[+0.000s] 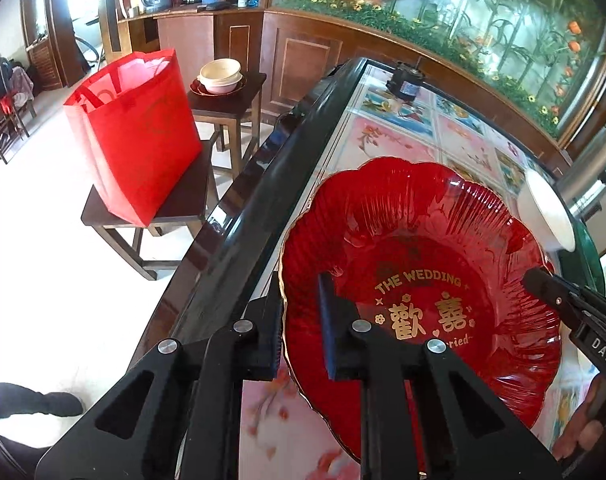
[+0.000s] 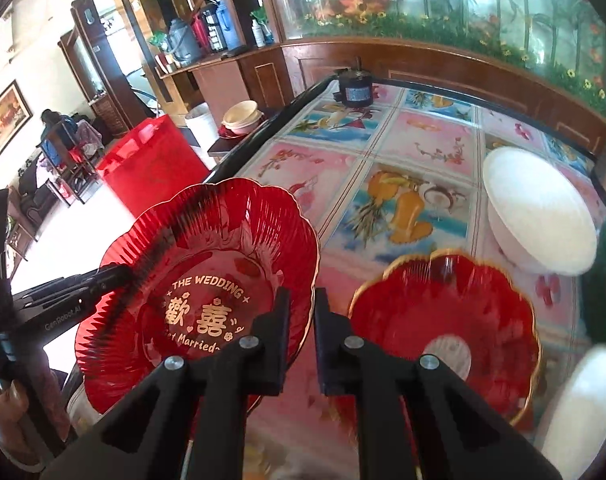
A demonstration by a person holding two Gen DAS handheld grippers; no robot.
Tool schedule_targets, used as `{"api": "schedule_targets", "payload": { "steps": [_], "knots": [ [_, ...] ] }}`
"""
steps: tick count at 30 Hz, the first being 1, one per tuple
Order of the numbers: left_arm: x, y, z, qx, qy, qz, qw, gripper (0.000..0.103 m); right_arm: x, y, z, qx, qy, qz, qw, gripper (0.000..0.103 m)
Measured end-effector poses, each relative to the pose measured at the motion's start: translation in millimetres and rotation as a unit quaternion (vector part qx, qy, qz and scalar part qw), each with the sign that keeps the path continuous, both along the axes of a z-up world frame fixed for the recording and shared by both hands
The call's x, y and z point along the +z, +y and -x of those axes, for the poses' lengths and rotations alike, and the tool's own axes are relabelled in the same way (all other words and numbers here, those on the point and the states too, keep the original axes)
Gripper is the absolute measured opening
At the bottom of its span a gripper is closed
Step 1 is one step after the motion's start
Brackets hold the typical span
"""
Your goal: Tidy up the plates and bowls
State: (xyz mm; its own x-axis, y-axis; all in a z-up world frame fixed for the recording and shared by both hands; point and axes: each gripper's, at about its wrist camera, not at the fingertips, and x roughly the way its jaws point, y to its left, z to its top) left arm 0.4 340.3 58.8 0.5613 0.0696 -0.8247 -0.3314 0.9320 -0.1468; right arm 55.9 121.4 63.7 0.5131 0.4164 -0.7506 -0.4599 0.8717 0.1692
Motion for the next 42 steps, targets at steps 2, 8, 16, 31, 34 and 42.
{"api": "schedule_targets", "payload": {
  "steps": [2, 8, 16, 31, 34, 42],
  "knots": [
    [1, -2, 17, -0.002, -0.004, -0.001, 1.0, 0.015, 3, -1, 16, 0.003, -0.006, -0.004, 1.0, 0.01],
    [-3, -10, 63, 0.001, -0.008, -0.016, 0.9998, 0.015, -5, -2, 64, 0.007, -0.015, -0.007, 1.0, 0.012],
    [-23, -12, 99, 0.009, -0.001, -0.007, 0.9999, 0.015, -34, 0, 95, 0.009, 0.012, -0.002, 1.0, 0.013],
    [-42, -10, 111, 0.022, -0.004, 0.0, 0.9997, 0.044, -57, -5, 111, 0.015, 0.036, -0.003, 0.999, 0.016],
    [-44, -8, 114, 0.029, -0.008, 0.002, 0.9996, 0.065, -59, -6, 113, 0.012, 0.041, 0.001, 0.999, 0.023],
    [-38, -8, 119, 0.036, -0.012, -0.017, 0.9991, 0.065, -49, -9, 120, 0.007, 0.021, 0.0, 1.0, 0.049]
  ]
}}
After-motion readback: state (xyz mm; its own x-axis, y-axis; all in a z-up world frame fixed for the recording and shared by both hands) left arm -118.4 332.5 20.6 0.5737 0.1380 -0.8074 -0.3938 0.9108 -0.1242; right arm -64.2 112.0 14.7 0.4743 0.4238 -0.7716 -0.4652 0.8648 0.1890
